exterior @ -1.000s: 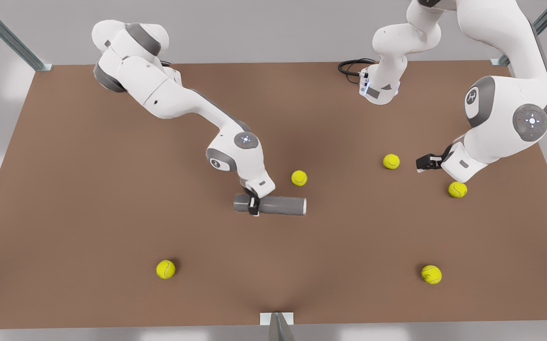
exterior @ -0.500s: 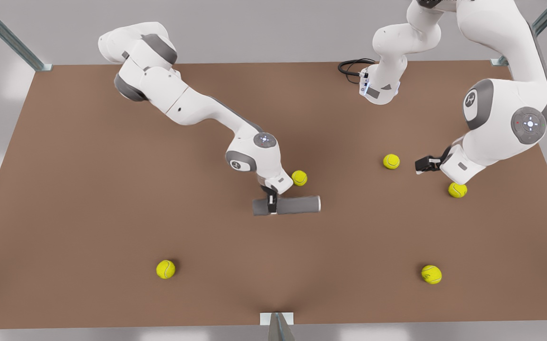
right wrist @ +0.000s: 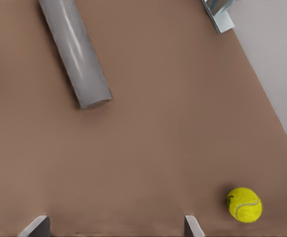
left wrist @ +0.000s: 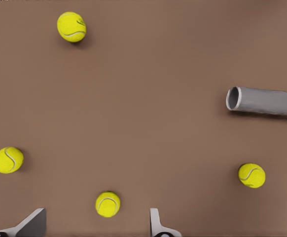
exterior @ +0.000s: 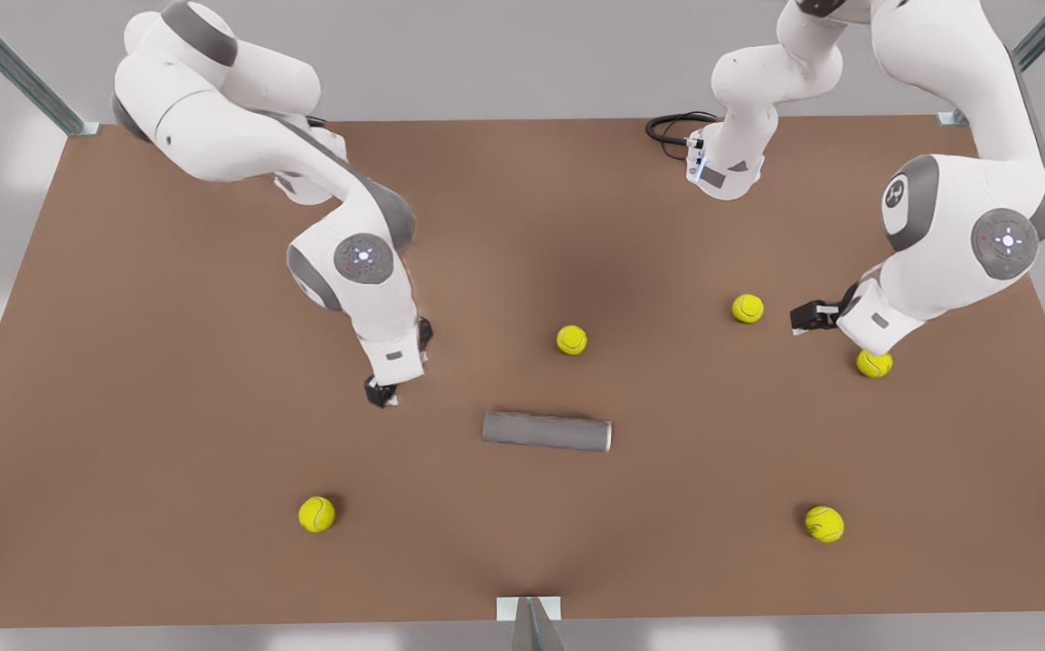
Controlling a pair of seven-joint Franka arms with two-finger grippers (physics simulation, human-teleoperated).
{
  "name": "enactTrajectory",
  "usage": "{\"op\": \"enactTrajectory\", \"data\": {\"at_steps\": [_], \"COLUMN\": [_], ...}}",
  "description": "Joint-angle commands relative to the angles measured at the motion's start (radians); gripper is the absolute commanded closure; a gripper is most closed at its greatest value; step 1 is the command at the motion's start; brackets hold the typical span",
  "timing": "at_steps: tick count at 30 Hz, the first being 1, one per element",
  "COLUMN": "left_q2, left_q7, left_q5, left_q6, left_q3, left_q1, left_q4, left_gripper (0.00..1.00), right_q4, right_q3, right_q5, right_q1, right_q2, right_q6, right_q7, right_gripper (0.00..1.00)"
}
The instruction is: Put the tennis tube upright
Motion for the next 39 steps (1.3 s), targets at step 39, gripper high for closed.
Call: {"op": "enactTrajectory", "data": {"at_steps": [39], "left_q2": [0.448], "left_q7": [0.676], "left_q5": [-0.493], "left_q6": [0.486], "left_q3": [-0.038], "left_q1": [0.171], "left_q4": [0.012], "left_gripper": [0.00], "right_q4": [-0.095], "right_q3": [-0.778], "right_q5": [0.542], "right_q1": [0.173], "right_q2": [-0.358], "right_q6": [-0.253], "right_q7": [0.245], "right_gripper": [0.00]}}
